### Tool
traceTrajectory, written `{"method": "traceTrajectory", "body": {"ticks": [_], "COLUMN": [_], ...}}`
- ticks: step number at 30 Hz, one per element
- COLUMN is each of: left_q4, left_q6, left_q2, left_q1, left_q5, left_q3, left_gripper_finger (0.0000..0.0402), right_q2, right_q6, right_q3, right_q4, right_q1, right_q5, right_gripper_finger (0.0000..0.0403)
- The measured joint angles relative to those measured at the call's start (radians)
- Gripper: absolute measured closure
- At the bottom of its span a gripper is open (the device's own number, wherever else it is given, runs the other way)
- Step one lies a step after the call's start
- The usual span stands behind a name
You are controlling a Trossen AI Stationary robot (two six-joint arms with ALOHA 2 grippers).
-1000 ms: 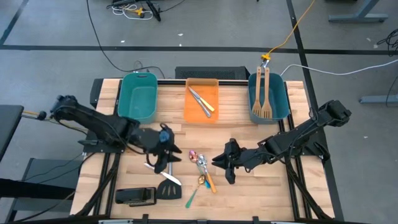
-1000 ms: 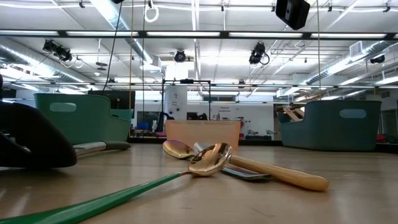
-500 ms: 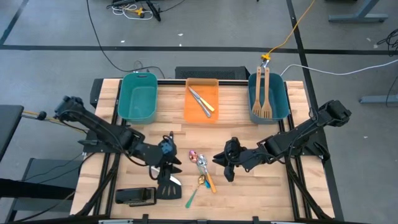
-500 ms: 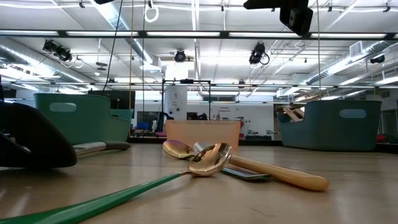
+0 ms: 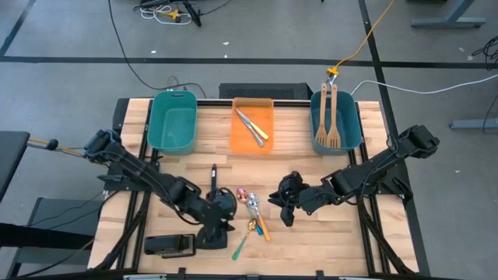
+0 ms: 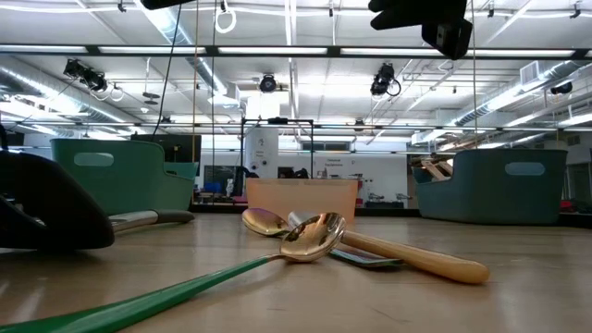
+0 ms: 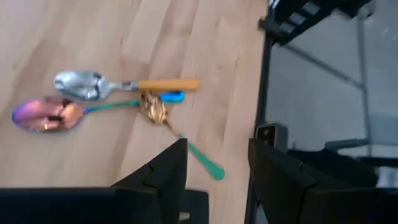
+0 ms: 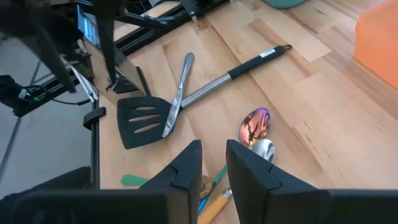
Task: Pick & Place Kitchen Items
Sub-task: Put the gold spoon into the green bin
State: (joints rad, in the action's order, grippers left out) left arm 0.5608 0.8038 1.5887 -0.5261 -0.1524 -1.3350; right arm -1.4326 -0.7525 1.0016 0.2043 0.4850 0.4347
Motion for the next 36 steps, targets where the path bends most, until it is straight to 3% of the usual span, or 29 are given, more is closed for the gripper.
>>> {"method": "traceTrajectory", "body": {"ticks": [8, 16, 36], "left_q4": [0.058, 0.067, 0.029], "left_q6": [0.09, 0.164, 0.241], "left_q2": [0.148, 0.257, 0.371], "left_q1": [-0.017, -0.014, 0.021], "left_q5": [0.016, 0.026, 0.049], "left_q3": [-0.089, -0.096, -0.095], "left_gripper_finger": [0.0225, 0.0225, 0.0225], "right_q2": [0.0, 0.0, 0.0], "right_q6": [-0.023, -0.039, -0.059], "right_q3": [0.0, 0.0, 0.0], "right_q4": [0.008, 0.013, 0.022], "right_q1": [0.0, 0.0, 0.0], "right_q5": [-0.006, -0.006, 0.029], "right_gripper_finger": [0.0319, 0.0319, 0.0319]}}
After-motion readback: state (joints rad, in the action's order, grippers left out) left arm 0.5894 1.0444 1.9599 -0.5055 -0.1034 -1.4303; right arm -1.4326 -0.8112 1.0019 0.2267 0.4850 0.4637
